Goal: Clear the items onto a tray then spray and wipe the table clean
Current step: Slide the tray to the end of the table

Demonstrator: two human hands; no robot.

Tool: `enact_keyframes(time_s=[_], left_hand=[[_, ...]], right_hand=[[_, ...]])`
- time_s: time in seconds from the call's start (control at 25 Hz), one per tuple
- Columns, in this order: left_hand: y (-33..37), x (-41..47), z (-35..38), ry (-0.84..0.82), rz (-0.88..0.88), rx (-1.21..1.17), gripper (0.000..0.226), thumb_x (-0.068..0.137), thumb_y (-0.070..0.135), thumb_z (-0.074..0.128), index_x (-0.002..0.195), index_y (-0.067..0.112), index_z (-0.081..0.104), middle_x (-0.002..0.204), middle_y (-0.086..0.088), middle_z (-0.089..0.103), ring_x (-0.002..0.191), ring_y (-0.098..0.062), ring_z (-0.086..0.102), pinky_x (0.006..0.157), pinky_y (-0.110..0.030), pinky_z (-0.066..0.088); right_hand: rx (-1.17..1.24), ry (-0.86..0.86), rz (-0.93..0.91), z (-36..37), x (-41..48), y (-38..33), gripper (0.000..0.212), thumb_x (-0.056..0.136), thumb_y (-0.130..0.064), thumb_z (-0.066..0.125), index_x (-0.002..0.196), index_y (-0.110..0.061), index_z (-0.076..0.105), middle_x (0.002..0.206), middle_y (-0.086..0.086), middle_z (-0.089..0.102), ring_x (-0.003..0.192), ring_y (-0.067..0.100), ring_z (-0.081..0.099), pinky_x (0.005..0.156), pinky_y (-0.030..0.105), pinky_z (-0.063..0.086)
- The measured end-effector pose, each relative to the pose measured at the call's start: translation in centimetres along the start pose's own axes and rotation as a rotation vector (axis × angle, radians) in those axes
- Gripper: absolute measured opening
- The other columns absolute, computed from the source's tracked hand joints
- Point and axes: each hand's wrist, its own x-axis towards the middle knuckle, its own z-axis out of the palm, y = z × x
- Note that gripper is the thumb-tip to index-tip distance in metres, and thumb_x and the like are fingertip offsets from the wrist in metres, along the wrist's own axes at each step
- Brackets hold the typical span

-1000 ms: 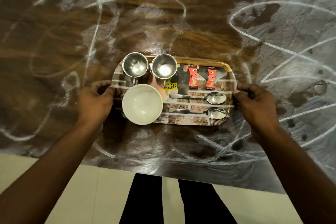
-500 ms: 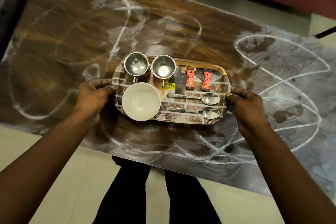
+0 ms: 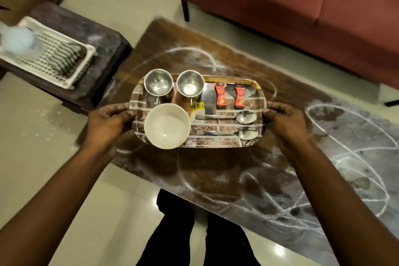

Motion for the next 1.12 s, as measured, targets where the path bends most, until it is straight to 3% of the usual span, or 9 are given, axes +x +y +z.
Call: enact_keyframes(time_s=[0.12,0.32,0.48,0.72,0.88,1.0,1.12], left_hand=[[1.5,0.7,-4.0,0.062,-0.016,-0.068,0.023,0.095,-0.006,0.071,0.098,0.014,0.084,0.093,-0.011,0.086,0.077,-0.021,0.083,0.075,-0.032,0.069],[1.3,2.0,-7.8,0.105,-0.034,-0.138,0.029,0.091,-0.006,0.074,0.084,0.019,0.088,0.082,-0.004,0.086,0.068,-0.014,0.082,0.061,-0.02,0.063],[-1.1,3.3,-9.0,0.184,-0.11,-0.236,0.019,0.092,-0.008,0.074,0.094,0.009,0.082,0.086,-0.008,0.085,0.077,-0.02,0.084,0.068,-0.027,0.068],[-5.8,4.4,-7.6,0.232,-0.249,-0.35,0.015,0.094,-0.014,0.068,0.108,-0.01,0.073,0.098,-0.024,0.08,0.083,-0.032,0.08,0.075,-0.033,0.07],[-8.9,5.8,-6.4,0.296,-0.3,-0.425,0.028,0.085,-0.018,0.073,0.113,-0.019,0.07,0.106,-0.032,0.076,0.099,-0.042,0.074,0.083,-0.037,0.066],[-10.3,6.8,-5.9,0.31,-0.333,-0.44,0.017,0.086,-0.02,0.073,0.099,-0.01,0.078,0.091,-0.023,0.082,0.087,-0.036,0.08,0.074,-0.032,0.07],[-11.5,7.6,-5.4,0.291,-0.353,-0.424,0.024,0.087,-0.016,0.075,0.08,0.005,0.085,0.086,-0.016,0.084,0.079,-0.026,0.083,0.071,-0.029,0.069]], right_hand=[[-0.079,-0.061,-0.032,4.3,0.7,-3.7,0.019,0.101,0.006,0.061,0.111,0.0,0.076,0.092,0.015,0.079,0.064,0.012,0.074,0.055,0.024,0.059],[-0.225,-0.149,-0.081,10.7,5.3,-8.0,0.019,0.103,-0.003,0.062,0.114,-0.008,0.076,0.104,0.013,0.081,0.086,0.023,0.078,0.073,0.039,0.065],[-0.337,-0.245,-0.134,17.0,9.6,-10.2,0.018,0.103,-0.002,0.061,0.11,-0.01,0.077,0.096,0.01,0.081,0.071,0.014,0.078,0.061,0.03,0.062],[-0.454,-0.38,-0.151,25.9,14.8,-10.6,0.02,0.102,0.003,0.059,0.113,-0.005,0.075,0.096,0.016,0.078,0.063,0.013,0.075,0.061,0.034,0.063],[-0.57,-0.436,-0.171,31.0,17.4,-9.9,0.025,0.103,0.003,0.057,0.12,-0.004,0.073,0.107,0.019,0.078,0.074,0.021,0.075,0.074,0.044,0.064],[-0.643,-0.474,-0.212,33.6,18.5,-9.5,0.029,0.102,0.006,0.054,0.122,-0.003,0.074,0.114,0.023,0.076,0.084,0.028,0.071,0.079,0.049,0.059],[-0.699,-0.492,-0.226,35.3,19.2,-8.9,0.029,0.103,0.004,0.053,0.122,-0.005,0.074,0.114,0.023,0.076,0.089,0.032,0.068,0.086,0.057,0.059]])
